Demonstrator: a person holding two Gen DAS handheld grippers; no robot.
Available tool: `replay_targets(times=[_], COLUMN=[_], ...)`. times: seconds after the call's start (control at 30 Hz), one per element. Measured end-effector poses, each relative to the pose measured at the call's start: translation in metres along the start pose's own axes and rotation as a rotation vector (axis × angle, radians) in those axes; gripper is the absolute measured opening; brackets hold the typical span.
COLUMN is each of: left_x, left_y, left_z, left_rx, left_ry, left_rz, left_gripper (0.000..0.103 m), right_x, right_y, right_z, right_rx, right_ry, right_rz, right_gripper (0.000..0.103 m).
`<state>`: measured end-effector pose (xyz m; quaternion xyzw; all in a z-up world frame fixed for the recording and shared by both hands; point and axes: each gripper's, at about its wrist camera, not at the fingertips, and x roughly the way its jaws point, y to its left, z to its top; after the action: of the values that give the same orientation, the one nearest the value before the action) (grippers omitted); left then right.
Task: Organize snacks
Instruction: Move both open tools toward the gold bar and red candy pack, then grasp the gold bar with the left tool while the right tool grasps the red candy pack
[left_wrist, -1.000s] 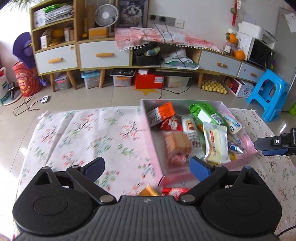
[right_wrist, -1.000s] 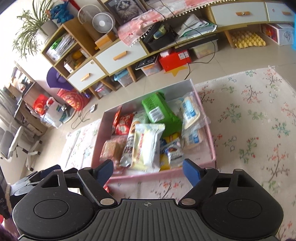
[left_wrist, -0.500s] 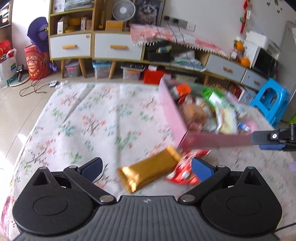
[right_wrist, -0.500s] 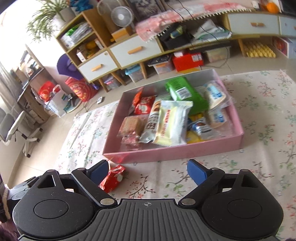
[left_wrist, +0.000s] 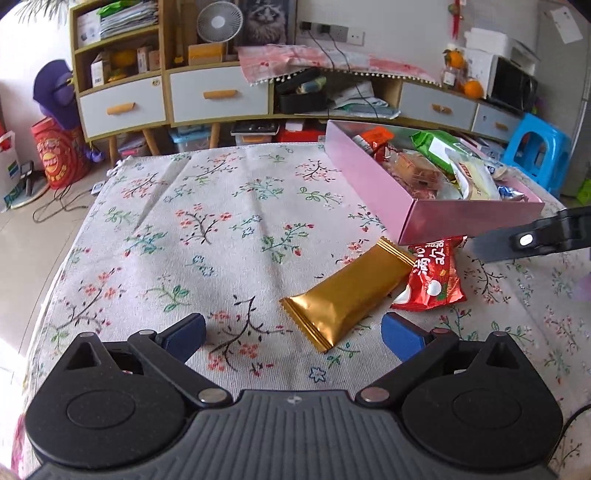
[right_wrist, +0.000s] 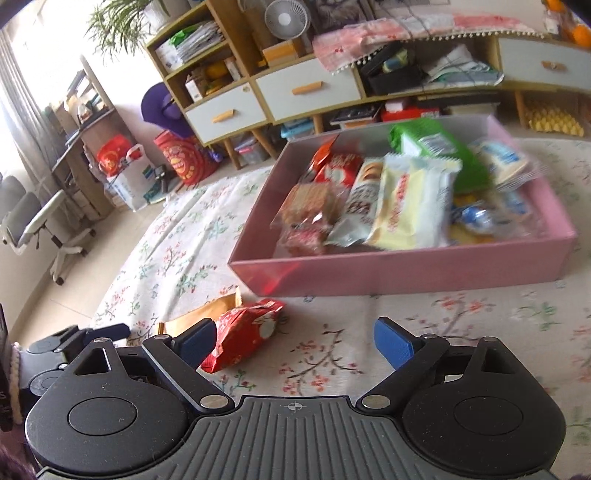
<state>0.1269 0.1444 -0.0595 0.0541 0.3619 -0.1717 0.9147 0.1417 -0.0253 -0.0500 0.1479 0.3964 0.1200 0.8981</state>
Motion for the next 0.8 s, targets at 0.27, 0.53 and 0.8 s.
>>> replay_targets(times=[0.27,0.53,0.8], left_x=[0.009,0.003,-0.005], left_y=[-0.012,-0.017,-0.031], left_z=[0.003,0.004,0.001], left_rx=[0.083,0.096,0.139], left_ry=[-0.006,0.015,0.071], left_rz=[-0.016,-0.073,-0.188], left_gripper=[0.086,0.055,0.052], right_x=[0.023,0.022,0.006], right_y=[0.028,0.033,-0.001], right_z=[-0.007,-0.008,-0.003], right_rx=[-0.08,-0.185,-0.178], right_ry=[-0.013,-0.009,0.056], right_rz=[-0.015,0.0,0.078], right_gripper=[0.094,0.046,0.045])
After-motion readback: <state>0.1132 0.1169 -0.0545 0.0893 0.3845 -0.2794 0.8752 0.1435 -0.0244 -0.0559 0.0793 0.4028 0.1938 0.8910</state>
